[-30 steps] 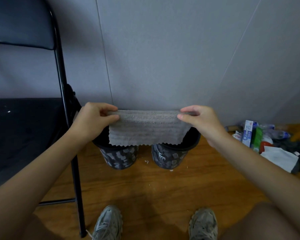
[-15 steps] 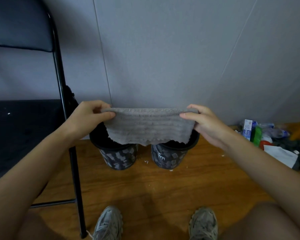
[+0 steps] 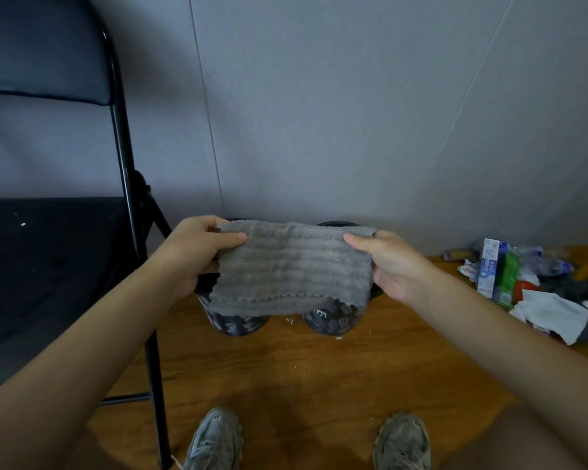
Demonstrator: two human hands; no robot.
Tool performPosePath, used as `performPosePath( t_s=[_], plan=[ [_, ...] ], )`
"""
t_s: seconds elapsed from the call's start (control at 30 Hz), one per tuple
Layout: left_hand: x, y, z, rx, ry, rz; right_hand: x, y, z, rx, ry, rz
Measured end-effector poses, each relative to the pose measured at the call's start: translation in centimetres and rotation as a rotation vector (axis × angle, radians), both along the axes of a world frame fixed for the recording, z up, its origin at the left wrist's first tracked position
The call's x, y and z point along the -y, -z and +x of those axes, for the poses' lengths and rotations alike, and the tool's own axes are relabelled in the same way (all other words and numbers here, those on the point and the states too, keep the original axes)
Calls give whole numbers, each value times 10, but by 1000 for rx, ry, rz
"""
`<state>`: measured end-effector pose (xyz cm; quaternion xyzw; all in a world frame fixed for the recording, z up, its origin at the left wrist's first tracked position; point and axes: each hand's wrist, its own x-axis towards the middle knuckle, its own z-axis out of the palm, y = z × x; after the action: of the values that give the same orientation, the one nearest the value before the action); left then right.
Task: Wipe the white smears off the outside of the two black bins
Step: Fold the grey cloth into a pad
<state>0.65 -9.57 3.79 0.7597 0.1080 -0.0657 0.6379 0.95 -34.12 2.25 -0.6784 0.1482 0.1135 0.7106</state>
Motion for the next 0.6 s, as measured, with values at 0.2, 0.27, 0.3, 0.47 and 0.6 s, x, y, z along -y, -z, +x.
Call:
performPosePath(
  t_s=[0.2, 0.27, 0.3, 0.47, 0.6],
  plan=[
    [32, 6, -6, 97, -15, 33, -26, 3, -6, 37, 62, 43],
    [47, 8, -10, 174, 3, 65, -40, 6, -11, 65, 33, 48],
    [53, 9, -11, 212, 8, 83, -46, 9, -14, 80, 13, 47],
    [49, 10, -2, 373, 7, 250, -54, 11, -20, 183, -8, -105],
    [19, 7, 8, 463, 70, 701, -30, 6, -5, 311, -40, -464]
  ],
)
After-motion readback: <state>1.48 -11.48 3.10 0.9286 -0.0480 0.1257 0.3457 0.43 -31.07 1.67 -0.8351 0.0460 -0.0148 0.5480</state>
